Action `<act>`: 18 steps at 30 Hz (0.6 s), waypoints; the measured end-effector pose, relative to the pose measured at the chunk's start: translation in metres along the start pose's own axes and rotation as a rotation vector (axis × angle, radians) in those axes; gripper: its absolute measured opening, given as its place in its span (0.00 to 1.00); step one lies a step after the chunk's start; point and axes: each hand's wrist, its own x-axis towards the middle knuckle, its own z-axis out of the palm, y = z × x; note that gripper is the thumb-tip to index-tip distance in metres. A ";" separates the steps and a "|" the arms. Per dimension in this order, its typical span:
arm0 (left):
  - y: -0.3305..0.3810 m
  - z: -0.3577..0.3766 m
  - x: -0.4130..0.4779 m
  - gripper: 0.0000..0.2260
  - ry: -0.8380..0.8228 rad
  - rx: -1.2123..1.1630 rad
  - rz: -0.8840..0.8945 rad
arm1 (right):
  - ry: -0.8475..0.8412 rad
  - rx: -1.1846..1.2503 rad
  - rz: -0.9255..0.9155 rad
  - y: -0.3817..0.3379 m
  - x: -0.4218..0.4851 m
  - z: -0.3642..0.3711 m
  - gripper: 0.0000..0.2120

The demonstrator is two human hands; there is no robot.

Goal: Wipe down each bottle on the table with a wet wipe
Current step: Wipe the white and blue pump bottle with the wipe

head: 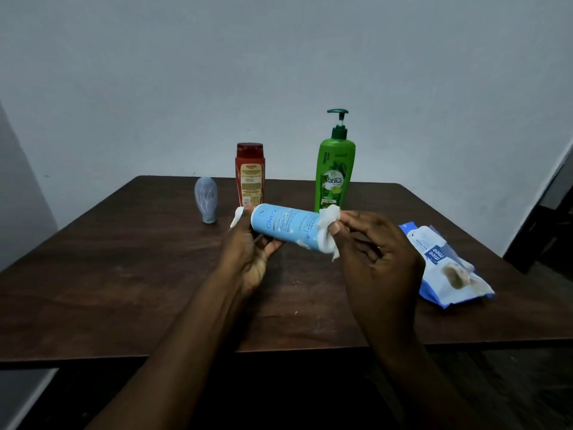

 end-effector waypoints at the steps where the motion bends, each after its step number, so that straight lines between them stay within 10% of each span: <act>1: 0.001 -0.001 -0.001 0.15 0.013 -0.032 0.001 | -0.006 0.007 0.026 -0.001 0.000 0.002 0.07; 18: -0.006 -0.010 -0.007 0.08 0.082 -0.097 0.046 | -0.116 0.014 -0.117 -0.003 0.011 0.008 0.08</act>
